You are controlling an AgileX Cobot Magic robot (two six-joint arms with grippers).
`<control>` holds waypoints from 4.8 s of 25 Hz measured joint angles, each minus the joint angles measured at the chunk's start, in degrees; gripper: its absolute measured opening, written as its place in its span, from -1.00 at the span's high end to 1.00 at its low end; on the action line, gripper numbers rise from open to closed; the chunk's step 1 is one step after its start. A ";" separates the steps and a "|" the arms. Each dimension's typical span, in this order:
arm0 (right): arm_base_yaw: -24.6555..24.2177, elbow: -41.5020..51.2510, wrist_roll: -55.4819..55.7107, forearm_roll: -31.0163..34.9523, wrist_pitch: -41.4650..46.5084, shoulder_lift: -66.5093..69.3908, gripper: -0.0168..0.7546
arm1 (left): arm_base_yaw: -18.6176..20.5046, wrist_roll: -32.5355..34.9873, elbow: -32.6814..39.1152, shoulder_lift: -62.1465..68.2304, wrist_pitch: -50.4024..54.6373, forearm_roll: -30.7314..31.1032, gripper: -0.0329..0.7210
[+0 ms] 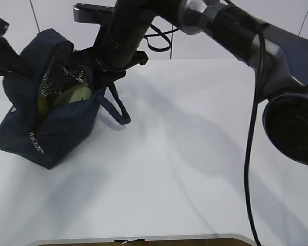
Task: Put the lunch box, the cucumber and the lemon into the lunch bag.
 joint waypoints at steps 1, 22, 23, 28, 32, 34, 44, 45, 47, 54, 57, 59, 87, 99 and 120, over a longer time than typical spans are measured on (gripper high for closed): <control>0.00 0.00 -0.46 -0.75 0.28 -0.43 0.91 | -0.99 -0.10 0.00 0.00 -0.25 -0.91 0.89; 0.11 24.92 -8.11 -25.04 0.96 -21.21 0.91 | -18.93 -0.21 0.11 2.48 -4.64 -22.10 0.89; 0.11 25.18 -8.11 -26.14 0.96 -21.33 0.91 | -19.53 -0.21 0.11 2.83 -5.42 -22.12 0.89; -0.07 25.32 -8.01 -29.67 0.96 -22.08 0.91 | -20.39 -0.21 0.11 3.82 -8.19 -22.96 0.89; -0.07 25.45 -7.92 -30.26 0.96 -22.12 0.91 | -20.39 -0.21 0.11 4.79 -8.31 -23.39 0.89; -0.07 25.49 -7.47 -30.94 0.96 -22.12 0.91 | -20.39 -0.21 0.11 5.76 -8.31 -23.48 0.89; -0.07 25.49 -4.97 -33.77 0.87 -20.87 0.91 | -20.39 1.02 0.11 7.33 -8.31 -24.09 0.89; -0.07 25.49 -4.70 -33.90 0.74 -20.56 0.91 | -20.39 1.14 0.11 7.43 -8.31 -24.09 0.89; -0.07 25.49 -3.97 -34.14 0.63 -19.90 0.91 | -20.39 1.14 0.11 7.46 -8.31 -24.09 0.89; -0.07 25.49 -2.60 -34.14 0.51 -19.58 0.82 | -20.39 1.24 0.11 7.46 -8.31 -22.90 0.77; -0.07 25.49 -2.04 -34.14 -0.07 -19.58 0.54 | -20.39 1.24 0.11 7.46 -7.78 -22.90 0.60; -0.07 25.49 -1.81 -34.14 -0.21 -19.58 0.32 | -20.39 1.32 0.11 7.46 -6.94 -22.90 0.46; -0.07 31.58 -2.41 -16.48 -0.15 -42.92 0.01 | -14.80 -3.65 -0.33 -2.39 -0.62 -4.40 0.08; -0.07 56.68 -4.81 -15.86 -7.03 -62.86 0.01 | -16.41 -14.09 -0.33 -20.49 1.05 17.56 0.13; -0.07 113.10 -8.36 -15.15 -76.92 -81.56 0.01 | -21.12 -15.23 13.31 -47.68 2.24 22.87 0.18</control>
